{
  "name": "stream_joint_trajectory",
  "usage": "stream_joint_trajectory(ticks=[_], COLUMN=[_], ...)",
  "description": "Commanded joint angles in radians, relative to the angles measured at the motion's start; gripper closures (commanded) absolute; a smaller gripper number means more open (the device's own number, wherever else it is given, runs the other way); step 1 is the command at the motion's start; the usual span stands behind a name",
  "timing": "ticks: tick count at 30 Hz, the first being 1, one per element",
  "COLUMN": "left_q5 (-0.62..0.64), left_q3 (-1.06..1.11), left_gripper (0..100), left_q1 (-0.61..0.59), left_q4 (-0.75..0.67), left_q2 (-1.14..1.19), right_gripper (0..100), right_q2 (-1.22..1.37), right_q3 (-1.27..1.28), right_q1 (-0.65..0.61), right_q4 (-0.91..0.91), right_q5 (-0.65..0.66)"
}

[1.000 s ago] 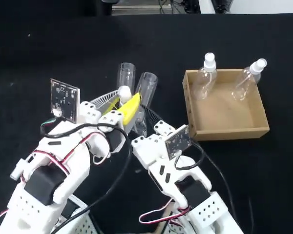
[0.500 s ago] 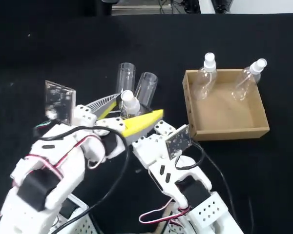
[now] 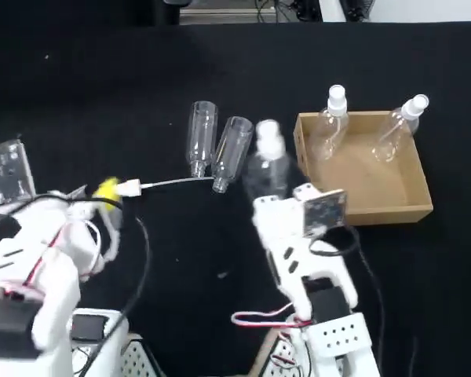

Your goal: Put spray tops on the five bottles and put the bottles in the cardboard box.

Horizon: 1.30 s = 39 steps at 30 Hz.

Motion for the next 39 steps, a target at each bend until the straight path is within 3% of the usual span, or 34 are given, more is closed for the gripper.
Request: stream_joint_trajectory(ticks=[1, 5, 21, 39], left_q5=[-0.002, -0.002, -0.002, 0.006], left_q3=[0.185, 0.401, 1.049, 1.115], left_gripper=[96, 96, 96, 96], left_q1=[-0.163, -0.174, -0.180, -0.179], left_q4=[-0.057, -0.164, -0.646, -0.669], left_q2=[-0.003, -0.003, -0.003, -0.005], right_gripper=[98.7, 98.7, 98.7, 98.7], right_q2=[-0.022, -0.022, -0.022, -0.022], right_q3=[-0.047, -0.081, -0.084, -0.090], right_q1=[0.083, 0.087, 0.091, 0.091], right_q4=[0.058, 0.155, 0.158, 0.158], right_q5=[0.003, 0.002, -0.002, -0.002])
